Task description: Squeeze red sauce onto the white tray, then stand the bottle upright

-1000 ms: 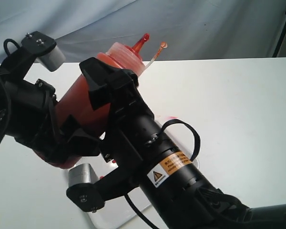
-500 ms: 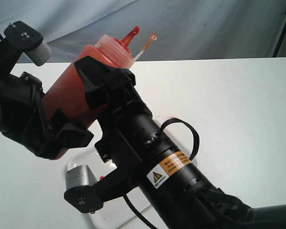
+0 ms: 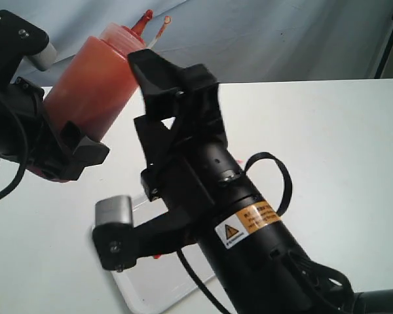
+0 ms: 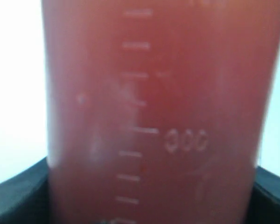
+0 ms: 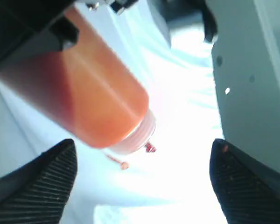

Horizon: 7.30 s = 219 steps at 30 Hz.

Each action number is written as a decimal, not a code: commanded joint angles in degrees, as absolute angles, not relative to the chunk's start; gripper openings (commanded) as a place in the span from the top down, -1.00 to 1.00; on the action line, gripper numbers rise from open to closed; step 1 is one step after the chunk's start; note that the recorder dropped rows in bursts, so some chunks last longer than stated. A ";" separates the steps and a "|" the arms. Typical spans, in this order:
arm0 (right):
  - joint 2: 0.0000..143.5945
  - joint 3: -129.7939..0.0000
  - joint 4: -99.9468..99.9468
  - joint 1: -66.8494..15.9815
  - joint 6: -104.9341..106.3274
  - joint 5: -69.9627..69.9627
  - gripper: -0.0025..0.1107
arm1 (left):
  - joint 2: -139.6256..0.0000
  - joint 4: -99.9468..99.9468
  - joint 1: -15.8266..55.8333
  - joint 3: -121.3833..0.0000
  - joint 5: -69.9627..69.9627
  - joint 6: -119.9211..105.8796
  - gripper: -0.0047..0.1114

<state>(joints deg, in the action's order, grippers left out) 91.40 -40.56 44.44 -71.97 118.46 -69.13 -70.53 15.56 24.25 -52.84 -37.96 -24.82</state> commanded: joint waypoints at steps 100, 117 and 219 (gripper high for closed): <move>73.10 -23.46 30.93 -54.15 2.93 -48.71 -0.90 | -90.32 99.95 24.58 -51.52 -47.93 -119.96 0.92; 73.10 -23.46 23.69 -54.07 0.93 -54.79 -0.90 | -90.32 99.77 24.58 -51.30 -53.78 -118.68 0.92; 114.46 -34.52 32.59 -27.86 13.65 -62.07 0.96 | -90.01 86.37 24.58 -51.30 -27.25 -107.95 -0.88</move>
